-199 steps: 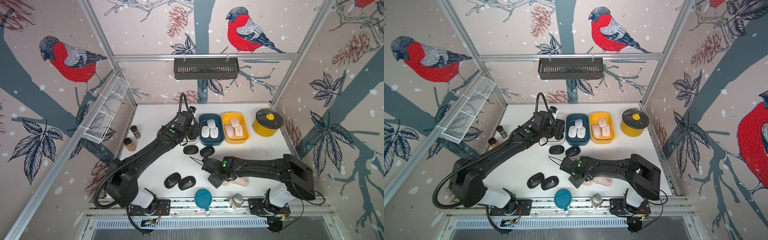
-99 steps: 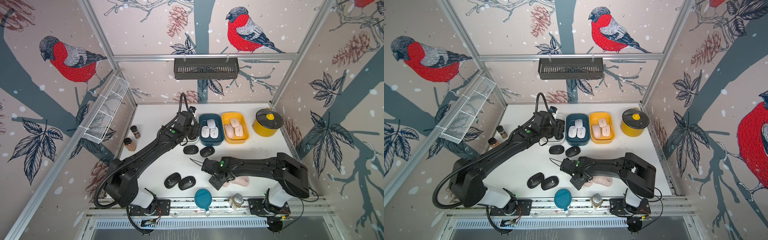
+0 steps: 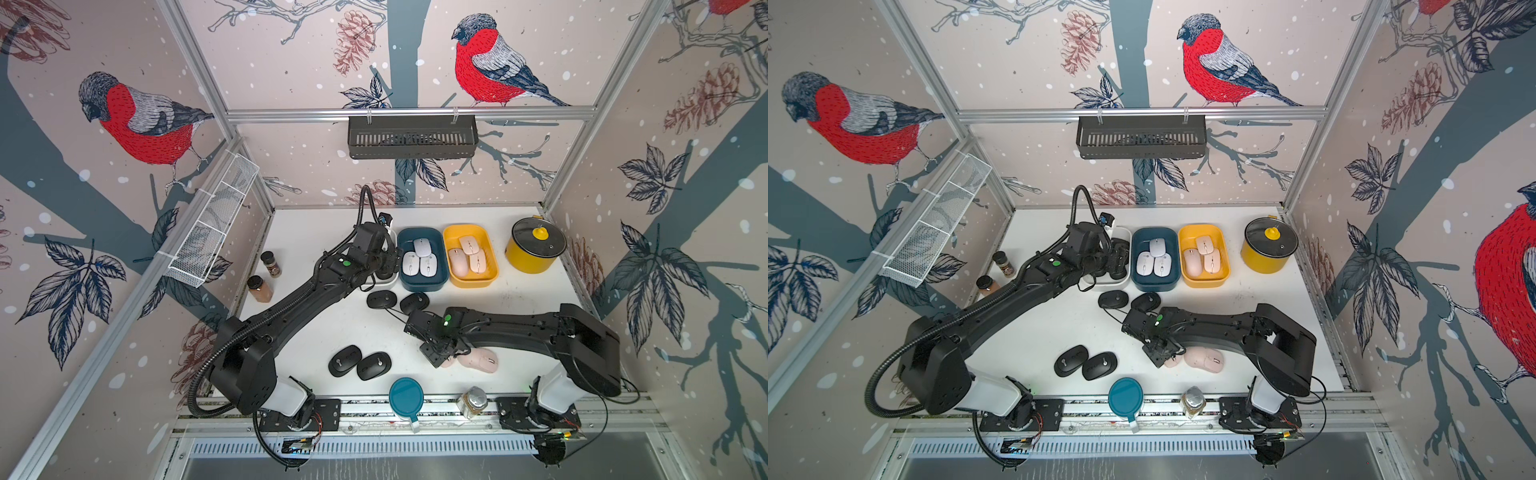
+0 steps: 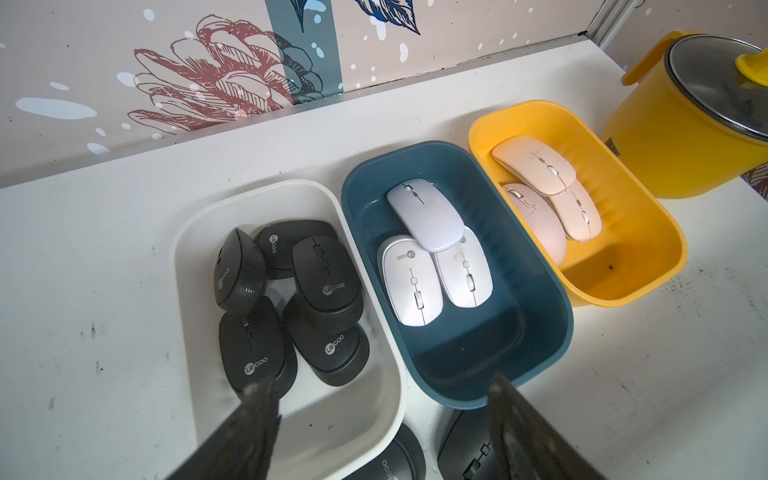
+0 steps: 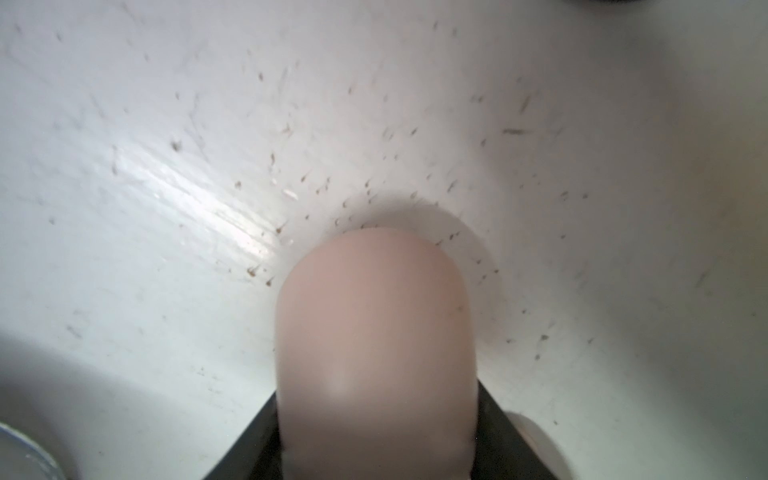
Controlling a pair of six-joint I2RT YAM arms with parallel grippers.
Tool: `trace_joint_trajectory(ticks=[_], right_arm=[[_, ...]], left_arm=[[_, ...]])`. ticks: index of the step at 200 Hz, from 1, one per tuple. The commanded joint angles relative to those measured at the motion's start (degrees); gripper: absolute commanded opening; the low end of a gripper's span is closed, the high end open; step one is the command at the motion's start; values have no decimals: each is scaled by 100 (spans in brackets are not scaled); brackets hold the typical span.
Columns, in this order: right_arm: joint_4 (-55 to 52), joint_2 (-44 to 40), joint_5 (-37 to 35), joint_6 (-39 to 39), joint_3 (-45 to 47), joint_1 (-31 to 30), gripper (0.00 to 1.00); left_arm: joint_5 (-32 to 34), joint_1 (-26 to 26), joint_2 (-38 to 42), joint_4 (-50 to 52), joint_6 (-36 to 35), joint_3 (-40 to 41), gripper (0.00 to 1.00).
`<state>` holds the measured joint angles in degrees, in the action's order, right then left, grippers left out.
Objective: Place the mice by color into the storage box
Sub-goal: Pick up the mouse from the center of the board.
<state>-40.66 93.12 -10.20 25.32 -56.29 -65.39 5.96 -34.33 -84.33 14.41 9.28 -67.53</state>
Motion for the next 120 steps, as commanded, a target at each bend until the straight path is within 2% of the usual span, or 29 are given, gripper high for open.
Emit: trace_joint_trajectory(ticks=[1, 64, 120], right_arm=[[65, -198, -303, 128, -138, 101, 52], [278, -1176, -246, 239, -164, 802, 54], [761, -2017, -152, 40, -204, 2111, 55]], left_arm=[[-33, -6, 37, -142, 30, 3, 78], [140, -4, 182, -178, 21, 24, 78], [206, -4, 457, -387, 13, 183, 78]])
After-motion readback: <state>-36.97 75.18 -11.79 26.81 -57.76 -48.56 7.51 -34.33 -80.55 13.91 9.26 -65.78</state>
